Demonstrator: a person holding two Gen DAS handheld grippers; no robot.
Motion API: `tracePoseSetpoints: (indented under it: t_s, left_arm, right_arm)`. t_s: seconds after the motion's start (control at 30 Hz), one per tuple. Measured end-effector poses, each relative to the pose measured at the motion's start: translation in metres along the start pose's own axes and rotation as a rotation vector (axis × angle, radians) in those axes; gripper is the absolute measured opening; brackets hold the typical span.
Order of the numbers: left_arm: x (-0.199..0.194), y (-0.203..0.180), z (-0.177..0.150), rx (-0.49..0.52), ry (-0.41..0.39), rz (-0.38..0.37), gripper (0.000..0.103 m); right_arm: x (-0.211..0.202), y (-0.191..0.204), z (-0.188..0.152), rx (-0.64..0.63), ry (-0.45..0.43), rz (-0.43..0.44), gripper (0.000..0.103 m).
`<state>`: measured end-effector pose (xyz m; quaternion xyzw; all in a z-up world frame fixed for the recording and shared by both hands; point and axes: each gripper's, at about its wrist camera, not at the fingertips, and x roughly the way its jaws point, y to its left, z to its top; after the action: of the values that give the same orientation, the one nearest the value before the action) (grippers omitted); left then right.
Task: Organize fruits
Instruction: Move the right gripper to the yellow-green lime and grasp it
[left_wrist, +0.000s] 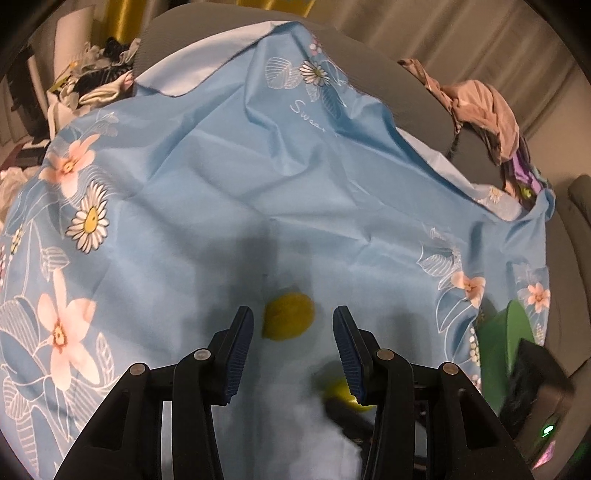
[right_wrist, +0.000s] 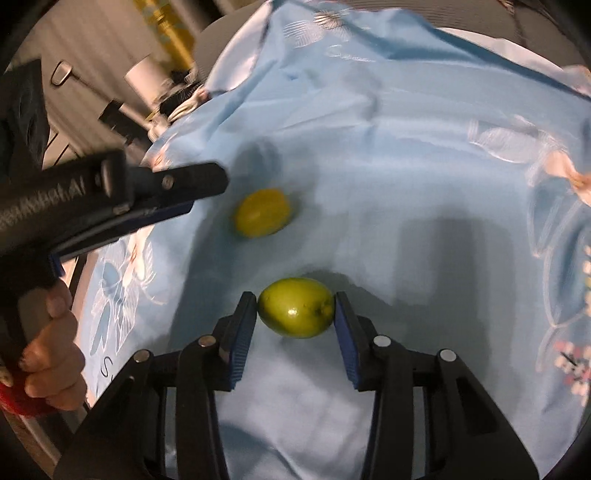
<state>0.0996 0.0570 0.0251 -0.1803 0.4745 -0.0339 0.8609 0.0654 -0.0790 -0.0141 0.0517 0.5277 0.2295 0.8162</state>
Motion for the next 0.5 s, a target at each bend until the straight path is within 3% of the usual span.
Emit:
tracePoseSetpoints:
  t_s: [0.3, 0.5]
  left_arm:
    - [0.037, -0.018, -0.003, 0.079, 0.059, 0.109, 0.045]
    - [0.044, -0.026, -0.003, 0.111, 0.017, 0.181, 0.044]
  right_arm:
    - [-0.027, -0.016, -0.005, 0.055, -0.047, 0.017, 0.043]
    - [-0.04, -0.023, -0.005, 0.072, -0.077, 0.019, 0.043]
